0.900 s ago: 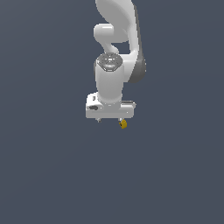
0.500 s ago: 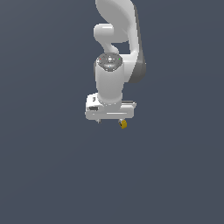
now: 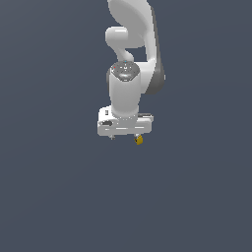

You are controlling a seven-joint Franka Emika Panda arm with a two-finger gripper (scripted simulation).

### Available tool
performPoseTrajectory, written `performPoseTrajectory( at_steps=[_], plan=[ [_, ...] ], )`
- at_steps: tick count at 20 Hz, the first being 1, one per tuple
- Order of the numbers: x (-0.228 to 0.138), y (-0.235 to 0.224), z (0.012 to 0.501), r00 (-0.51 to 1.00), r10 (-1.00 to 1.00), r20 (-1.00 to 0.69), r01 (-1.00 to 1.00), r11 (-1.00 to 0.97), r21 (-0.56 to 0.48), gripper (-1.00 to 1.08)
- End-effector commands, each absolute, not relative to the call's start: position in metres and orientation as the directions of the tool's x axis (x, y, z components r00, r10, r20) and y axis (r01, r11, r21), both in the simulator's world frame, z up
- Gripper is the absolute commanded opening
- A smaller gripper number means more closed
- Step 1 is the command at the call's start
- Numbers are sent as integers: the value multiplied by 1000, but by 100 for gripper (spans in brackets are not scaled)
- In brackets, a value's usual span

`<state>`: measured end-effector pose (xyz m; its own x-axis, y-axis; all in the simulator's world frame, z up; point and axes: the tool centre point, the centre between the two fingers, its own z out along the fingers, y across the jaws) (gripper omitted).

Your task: Pick up the object and move it to a goal position.

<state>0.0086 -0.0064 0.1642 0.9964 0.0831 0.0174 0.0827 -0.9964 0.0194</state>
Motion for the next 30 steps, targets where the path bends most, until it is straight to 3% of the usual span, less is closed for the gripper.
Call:
performPoseTrajectory(
  at_steps=[1,16,30],
  plan=[
    [5,-1,157,994,111,15,111,-994,19,100],
    [-55,59,82,904,427,1,427,-904,4,100],
    [-65,67,61,883,468,-1,468,-883,0,100]
  ],
)
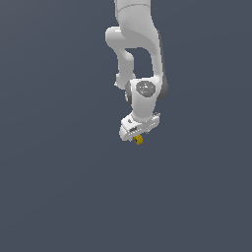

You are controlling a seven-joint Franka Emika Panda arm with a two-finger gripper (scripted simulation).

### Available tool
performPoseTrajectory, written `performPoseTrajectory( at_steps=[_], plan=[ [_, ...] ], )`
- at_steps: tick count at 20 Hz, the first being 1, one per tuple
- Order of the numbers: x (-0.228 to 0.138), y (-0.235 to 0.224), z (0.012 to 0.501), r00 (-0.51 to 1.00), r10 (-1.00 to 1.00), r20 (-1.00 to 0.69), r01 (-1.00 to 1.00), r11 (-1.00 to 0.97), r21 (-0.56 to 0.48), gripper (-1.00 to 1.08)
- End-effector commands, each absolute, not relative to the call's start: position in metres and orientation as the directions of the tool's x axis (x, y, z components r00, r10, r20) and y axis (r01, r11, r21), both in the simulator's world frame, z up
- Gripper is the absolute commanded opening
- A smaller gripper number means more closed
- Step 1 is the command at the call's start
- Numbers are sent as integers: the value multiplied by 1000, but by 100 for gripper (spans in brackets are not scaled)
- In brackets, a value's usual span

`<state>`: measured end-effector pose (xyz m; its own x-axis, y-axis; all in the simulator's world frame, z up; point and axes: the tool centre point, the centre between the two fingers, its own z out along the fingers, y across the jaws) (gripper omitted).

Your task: Pick up the object and move it to a goal position.

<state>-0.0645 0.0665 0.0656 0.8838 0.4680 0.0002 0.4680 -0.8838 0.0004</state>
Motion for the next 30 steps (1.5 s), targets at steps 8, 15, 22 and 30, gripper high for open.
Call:
performPoseTrajectory(
  at_steps=[8,15,22,30],
  plan=[
    [-66,67,26,882,472,0,472,-882,0,100],
    [-66,67,22,881,473,0,473,-881,0,-100],
    [-66,67,22,881,473,0,473,-881,0,-100],
    [-68,68,33,881,473,0,473,-881,0,-100]
  ],
)
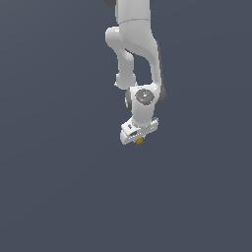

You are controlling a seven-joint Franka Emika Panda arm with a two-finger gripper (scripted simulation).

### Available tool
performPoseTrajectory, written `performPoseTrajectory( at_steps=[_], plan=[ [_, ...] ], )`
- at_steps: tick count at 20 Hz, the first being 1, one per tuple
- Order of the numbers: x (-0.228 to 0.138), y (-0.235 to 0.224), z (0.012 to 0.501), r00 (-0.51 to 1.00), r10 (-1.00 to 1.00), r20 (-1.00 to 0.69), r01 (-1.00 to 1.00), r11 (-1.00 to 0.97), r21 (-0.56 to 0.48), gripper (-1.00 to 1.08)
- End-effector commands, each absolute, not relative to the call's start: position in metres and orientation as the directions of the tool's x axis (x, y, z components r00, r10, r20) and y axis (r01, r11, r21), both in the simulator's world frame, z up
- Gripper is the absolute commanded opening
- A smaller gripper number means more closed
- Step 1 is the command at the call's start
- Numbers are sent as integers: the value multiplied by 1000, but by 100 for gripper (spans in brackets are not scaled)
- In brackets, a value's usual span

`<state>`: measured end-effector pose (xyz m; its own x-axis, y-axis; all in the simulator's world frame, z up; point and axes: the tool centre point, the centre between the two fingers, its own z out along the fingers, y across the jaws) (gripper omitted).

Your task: Pick up the object and move it to a goal position.

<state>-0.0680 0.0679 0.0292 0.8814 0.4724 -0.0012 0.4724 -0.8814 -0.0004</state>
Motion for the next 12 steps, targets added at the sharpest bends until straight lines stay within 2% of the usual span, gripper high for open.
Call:
performPoseTrajectory(
  at_steps=[1,12],
  plan=[
    [-69,69,37,881,472,0,472,-881,1,-100],
    [-83,77,107,881,473,-1,473,-881,1,-100]
  ],
)
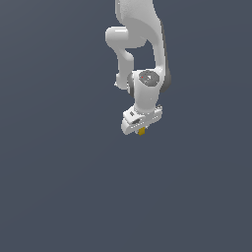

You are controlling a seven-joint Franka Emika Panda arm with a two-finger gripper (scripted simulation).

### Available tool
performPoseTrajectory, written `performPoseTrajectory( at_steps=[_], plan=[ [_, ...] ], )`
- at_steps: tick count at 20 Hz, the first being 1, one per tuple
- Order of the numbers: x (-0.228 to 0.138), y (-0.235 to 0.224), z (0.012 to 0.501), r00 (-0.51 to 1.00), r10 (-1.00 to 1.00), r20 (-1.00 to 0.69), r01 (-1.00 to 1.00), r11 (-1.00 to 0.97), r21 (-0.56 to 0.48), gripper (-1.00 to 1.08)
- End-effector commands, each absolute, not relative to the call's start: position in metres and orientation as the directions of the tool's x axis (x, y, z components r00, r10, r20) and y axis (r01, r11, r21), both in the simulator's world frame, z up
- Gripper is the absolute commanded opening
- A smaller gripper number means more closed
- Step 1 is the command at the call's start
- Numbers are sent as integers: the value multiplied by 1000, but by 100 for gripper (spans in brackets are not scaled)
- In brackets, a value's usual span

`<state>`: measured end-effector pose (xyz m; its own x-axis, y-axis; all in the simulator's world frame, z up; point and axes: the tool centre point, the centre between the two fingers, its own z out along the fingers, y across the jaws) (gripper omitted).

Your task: Pick up the object and move it to a goal position.

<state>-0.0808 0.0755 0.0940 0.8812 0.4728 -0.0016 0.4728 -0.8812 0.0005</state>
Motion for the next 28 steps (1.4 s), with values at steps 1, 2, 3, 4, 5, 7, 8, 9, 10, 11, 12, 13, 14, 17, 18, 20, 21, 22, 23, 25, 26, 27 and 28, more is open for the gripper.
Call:
performPoseTrajectory(
  at_steps=[1,2,3,4,5,7,8,9,10,11,12,13,14,17,18,20,21,22,23,25,26,27,28],
  plan=[
    [-85,78,116,881,473,-1,473,-881,1,-100],
    [-87,79,126,881,473,-1,473,-881,1,-100],
    [-89,81,136,881,473,-1,473,-881,1,-100],
    [-91,82,146,881,473,-1,473,-881,1,-100],
    [-93,83,156,881,473,-1,473,-881,1,-100],
    [-97,86,177,881,473,-1,473,-881,1,-100],
    [-99,87,188,881,474,-1,474,-881,1,-100],
    [-101,89,199,881,474,-1,474,-881,1,-100],
    [-103,90,210,881,474,-1,474,-881,1,-100],
    [-104,92,221,881,474,0,474,-881,0,-100],
    [-106,93,231,881,474,0,474,-881,0,-100],
    [-108,94,241,881,474,0,474,-881,0,-100],
    [-110,95,251,881,474,0,474,-881,0,-100],
    [-114,99,279,881,474,0,474,-881,0,-100],
    [-115,100,287,881,474,0,474,-881,0,-100],
    [-118,102,303,881,474,0,474,-881,0,-100],
    [-119,103,310,881,474,0,474,-881,0,-100],
    [-119,104,316,881,474,0,474,-881,0,-100],
    [-120,104,322,881,473,0,473,-881,-1,-100],
    [-121,105,332,881,473,0,473,-881,-1,-100],
    [-122,106,337,881,473,0,473,-881,-1,-100],
    [-122,106,341,881,473,0,473,-881,-1,-100],
    [-122,107,344,881,473,0,473,-881,0,-100]
  ],
)
